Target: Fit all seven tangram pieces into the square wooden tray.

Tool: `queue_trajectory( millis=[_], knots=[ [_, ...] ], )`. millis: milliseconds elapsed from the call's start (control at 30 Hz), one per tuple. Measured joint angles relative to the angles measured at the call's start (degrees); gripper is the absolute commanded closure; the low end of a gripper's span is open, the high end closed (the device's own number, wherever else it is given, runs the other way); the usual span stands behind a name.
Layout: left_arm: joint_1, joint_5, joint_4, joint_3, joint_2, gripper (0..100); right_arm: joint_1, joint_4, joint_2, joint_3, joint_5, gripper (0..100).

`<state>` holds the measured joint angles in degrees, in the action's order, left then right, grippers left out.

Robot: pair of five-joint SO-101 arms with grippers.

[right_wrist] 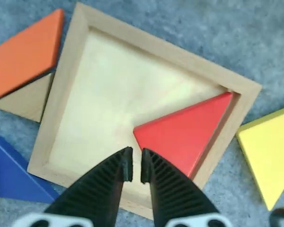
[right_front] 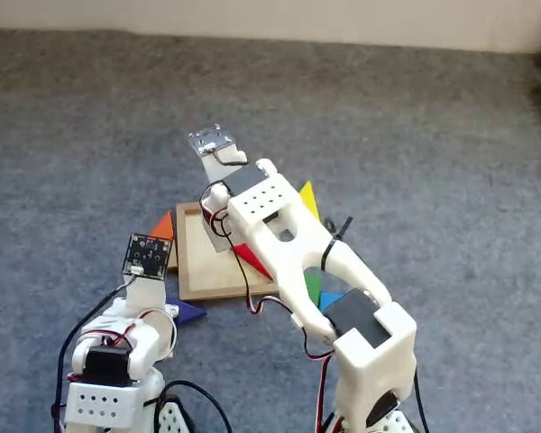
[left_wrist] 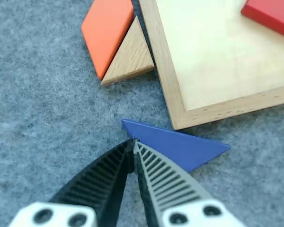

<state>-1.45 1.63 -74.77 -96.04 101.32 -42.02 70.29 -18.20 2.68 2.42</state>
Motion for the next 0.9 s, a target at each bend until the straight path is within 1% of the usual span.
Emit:
queue_trajectory(
  millis=[200, 367, 500, 600, 767, 833, 900],
  knots=[
    [0.0, 0.0, 0.0, 0.0, 0.0, 99, 4.0, 0.0, -5.5, 0.0, -0.4, 97.7],
    [0.0, 0.0, 0.0, 0.0, 0.0, 99, 7.4, 0.8, -5.5, 0.1, -0.4, 97.8],
    [0.0, 0.0, 0.0, 0.0, 0.0, 99, 7.8, 4.5, -5.6, 1.1, -0.4, 97.8],
    [0.0, 0.0, 0.0, 0.0, 0.0, 99, 7.9, 5.4, -5.4, 3.8, -0.4, 97.6],
    [0.0, 0.0, 0.0, 0.0, 0.0, 99, 10.2, 5.9, -0.3, 4.4, -0.5, 97.2],
    [0.0, 0.0, 0.0, 0.0, 0.0, 99, 11.6, 5.9, 0.7, 4.4, -0.5, 94.4],
    [0.0, 0.0, 0.0, 0.0, 0.0, 99, 13.2, 5.9, 0.9, 4.4, -0.5, 88.6]
  ],
)
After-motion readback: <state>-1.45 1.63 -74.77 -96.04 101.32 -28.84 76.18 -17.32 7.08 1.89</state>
